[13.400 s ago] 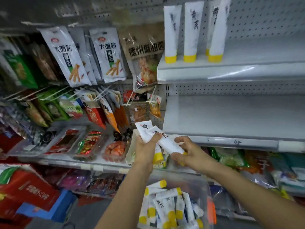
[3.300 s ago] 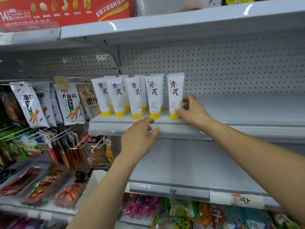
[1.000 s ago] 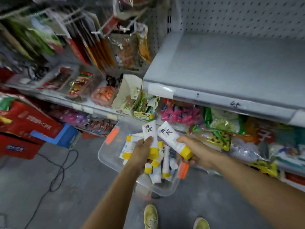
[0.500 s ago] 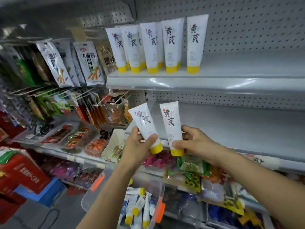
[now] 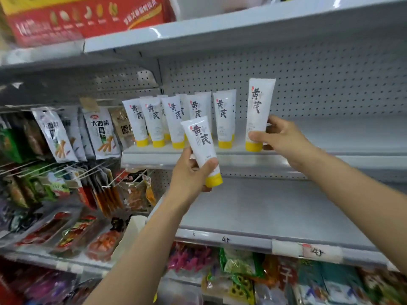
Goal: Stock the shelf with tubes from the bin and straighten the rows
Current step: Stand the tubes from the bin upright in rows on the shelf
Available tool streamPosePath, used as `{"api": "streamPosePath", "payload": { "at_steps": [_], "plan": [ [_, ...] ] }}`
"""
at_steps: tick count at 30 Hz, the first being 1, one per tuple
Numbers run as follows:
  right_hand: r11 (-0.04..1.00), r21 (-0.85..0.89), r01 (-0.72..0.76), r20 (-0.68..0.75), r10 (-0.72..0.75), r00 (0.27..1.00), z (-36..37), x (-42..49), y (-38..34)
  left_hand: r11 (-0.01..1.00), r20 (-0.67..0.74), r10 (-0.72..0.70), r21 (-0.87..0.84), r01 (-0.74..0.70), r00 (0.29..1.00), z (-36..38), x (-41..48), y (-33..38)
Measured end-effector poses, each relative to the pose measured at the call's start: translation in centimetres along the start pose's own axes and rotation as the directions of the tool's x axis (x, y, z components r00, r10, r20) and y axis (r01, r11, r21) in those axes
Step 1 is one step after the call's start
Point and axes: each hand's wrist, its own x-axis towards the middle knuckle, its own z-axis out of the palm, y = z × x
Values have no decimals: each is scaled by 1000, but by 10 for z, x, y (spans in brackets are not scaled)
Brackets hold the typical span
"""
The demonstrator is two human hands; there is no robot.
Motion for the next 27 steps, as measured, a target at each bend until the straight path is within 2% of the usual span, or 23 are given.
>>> {"api": "streamPosePath", "payload": {
  "at_steps": [3, 9, 24, 27],
  "plan": [
    [996, -84, -29, -64, 24, 998, -6, 35, 5, 1000, -1, 5, 3, -5, 1000, 8, 18, 2],
    [957, -269, -106, -97, 82, 992, 1, 87, 30, 1000, 1, 0, -12, 0, 1000, 15, 40, -2],
    [942, -316, -115, -89, 91, 992, 2, 121, 43, 999, -21, 35, -15, -35, 999, 13, 63, -7],
    [932, -329, -153, -87, 132, 988, 1, 120, 44, 999, -22, 33, -17, -33, 999, 12, 63, -6]
  ]
}}
